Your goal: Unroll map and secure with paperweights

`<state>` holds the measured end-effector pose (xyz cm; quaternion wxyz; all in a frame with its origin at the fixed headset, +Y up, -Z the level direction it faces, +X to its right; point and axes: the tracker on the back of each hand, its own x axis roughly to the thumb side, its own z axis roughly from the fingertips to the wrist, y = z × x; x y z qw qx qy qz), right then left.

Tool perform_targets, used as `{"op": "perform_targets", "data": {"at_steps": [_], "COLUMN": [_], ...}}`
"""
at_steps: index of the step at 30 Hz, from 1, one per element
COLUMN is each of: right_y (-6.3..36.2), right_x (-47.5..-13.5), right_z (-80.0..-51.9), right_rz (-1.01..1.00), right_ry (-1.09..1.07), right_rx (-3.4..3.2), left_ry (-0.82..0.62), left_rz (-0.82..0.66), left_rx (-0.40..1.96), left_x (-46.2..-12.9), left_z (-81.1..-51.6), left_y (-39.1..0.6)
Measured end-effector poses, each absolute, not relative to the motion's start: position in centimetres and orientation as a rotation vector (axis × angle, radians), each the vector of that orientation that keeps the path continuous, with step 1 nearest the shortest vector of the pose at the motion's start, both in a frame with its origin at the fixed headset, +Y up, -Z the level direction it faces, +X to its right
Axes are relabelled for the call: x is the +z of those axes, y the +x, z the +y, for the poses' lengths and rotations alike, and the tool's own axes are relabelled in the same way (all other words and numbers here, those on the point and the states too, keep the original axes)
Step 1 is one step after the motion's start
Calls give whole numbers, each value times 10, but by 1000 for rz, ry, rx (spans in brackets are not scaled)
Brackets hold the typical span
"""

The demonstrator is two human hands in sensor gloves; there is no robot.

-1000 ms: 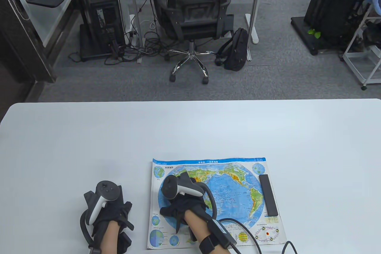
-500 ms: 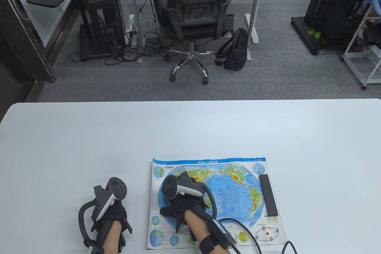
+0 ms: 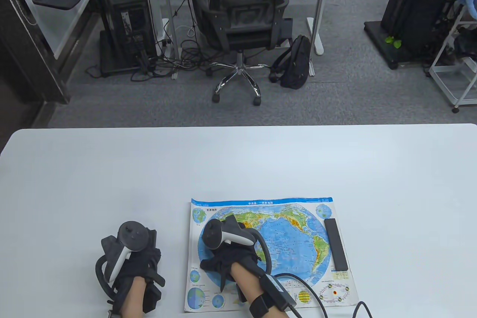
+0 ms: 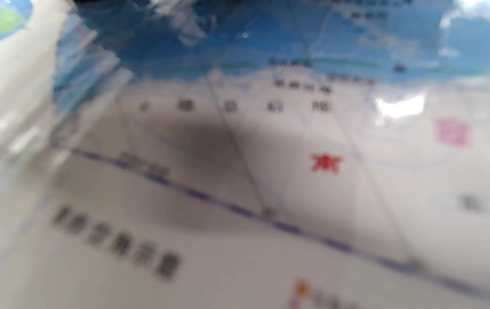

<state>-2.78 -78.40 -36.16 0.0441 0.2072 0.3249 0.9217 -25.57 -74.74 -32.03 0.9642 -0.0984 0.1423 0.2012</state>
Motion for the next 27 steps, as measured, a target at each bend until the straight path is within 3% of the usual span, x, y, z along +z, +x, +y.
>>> {"op": "perform_targets", "data": {"at_steps": [11, 27], "right_y": [-28, -28], "right_x": [-361, -361], "right_z": [-784, -785], "right_rz": [1000, 1005], "right_ry": [632, 632], "right_rx": [2813, 2798], "left_ry": [-101, -205], "left_rz": [90, 133], "left_rx": [617, 343], "left_x": [-322, -340], "left_z": [-727, -759], "left_y": [-198, -170]}}
